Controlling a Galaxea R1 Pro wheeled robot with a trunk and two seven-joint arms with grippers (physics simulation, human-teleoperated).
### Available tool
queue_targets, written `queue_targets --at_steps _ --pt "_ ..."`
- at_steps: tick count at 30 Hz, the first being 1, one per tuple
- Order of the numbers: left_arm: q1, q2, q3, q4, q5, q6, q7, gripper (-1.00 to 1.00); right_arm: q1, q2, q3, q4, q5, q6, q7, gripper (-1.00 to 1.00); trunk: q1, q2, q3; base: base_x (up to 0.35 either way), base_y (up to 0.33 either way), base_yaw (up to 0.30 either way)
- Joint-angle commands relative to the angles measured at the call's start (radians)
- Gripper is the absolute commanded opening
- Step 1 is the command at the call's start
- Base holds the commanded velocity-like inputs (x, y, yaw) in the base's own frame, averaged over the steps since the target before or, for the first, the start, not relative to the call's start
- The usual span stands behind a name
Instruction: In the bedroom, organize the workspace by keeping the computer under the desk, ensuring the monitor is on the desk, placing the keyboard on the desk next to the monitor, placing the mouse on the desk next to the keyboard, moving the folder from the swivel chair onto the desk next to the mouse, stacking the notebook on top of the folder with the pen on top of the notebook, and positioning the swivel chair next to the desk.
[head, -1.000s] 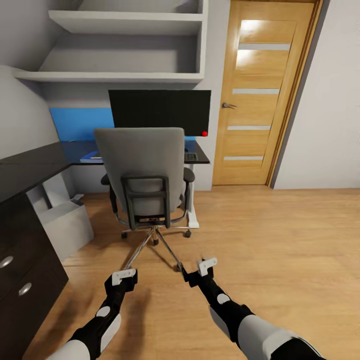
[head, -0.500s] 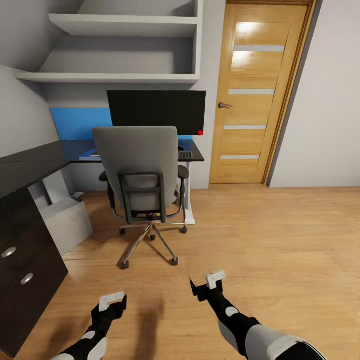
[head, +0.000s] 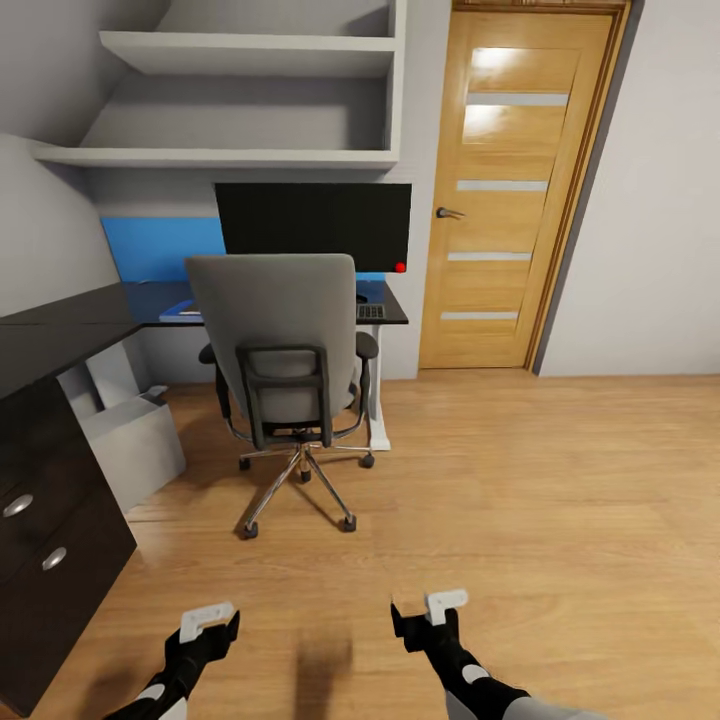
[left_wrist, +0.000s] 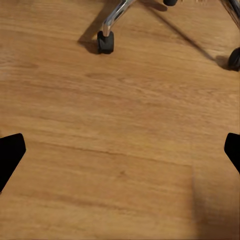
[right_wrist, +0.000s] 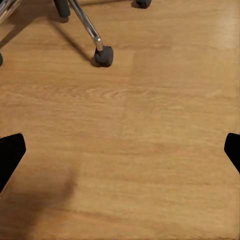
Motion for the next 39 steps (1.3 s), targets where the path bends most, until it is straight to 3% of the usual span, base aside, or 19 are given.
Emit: queue_targets --at_steps 1,9,15,19,22,23,24,27,29,30,39 --pt "0.0 0.002 -0.008 0.002 0.011 -0.003 -0.006 1.0 0.011 0.0 0.003 0.002 -0.012 -0.004 0.006 1.0 -0.001 0.0 0.003 0.0 0.0 0.0" --pt "0.019 0.008 -0.007 0.003 0.014 -0.003 -0.007 1.0 0.057 -0.001 0.002 0.003 -0.014 -0.007 0.004 1.0 -0.004 0.002 0.034 0.0 0.0 0.0" --pt "0.024 0.01 -0.007 0.003 0.039 -0.001 -0.007 1.0 0.078 -0.036 0.003 0.004 -0.019 -0.015 0.004 1.0 -0.014 0.017 0.056 0.0 0.0 0.0" --pt "0.046 0.006 -0.007 0.003 0.042 0.0 -0.007 1.0 0.082 -0.042 0.003 0.004 -0.019 -0.017 0.004 1.0 -0.029 0.045 0.068 0.0 0.0 0.0" --pt "0.056 0.0 -0.007 0.003 0.043 0.003 -0.007 1.0 0.096 -0.043 0.003 0.004 -0.02 -0.018 0.003 1.0 -0.041 0.066 0.078 0.0 0.0 0.0" --pt "0.059 -0.008 -0.007 0.003 0.043 0.006 -0.006 1.0 0.103 -0.044 0.002 0.004 -0.02 -0.018 0.003 1.0 -0.044 0.073 0.081 0.0 0.0 0.0" --pt "0.061 -0.034 -0.007 0.003 0.043 0.013 -0.003 1.0 0.111 -0.048 0.002 0.004 -0.022 -0.018 0.003 1.0 -0.048 0.08 0.084 0.0 0.0 -0.004" --pt "0.062 -0.049 -0.007 0.003 0.043 0.016 0.005 1.0 0.115 -0.053 0.002 0.004 -0.033 -0.018 0.003 1.0 -0.06 0.101 0.093 0.0 0.0 -0.019" --pt "0.063 -0.054 -0.007 0.003 0.043 0.017 0.009 1.0 0.116 -0.056 0.002 0.004 -0.047 -0.018 0.003 1.0 -0.067 0.115 0.1 0.0 0.0 -0.016" --pt "0.063 -0.058 -0.007 0.003 0.044 0.019 0.012 1.0 0.118 -0.059 0.002 0.004 -0.073 -0.018 0.003 1.0 -0.071 0.122 0.103 0.0 0.0 -0.002" --pt "0.063 -0.06 -0.007 0.003 0.043 0.085 0.018 1.0 0.122 -0.06 0.002 0.004 -0.085 -0.018 0.0 1.0 -0.106 0.185 0.131 0.0 0.0 0.0"
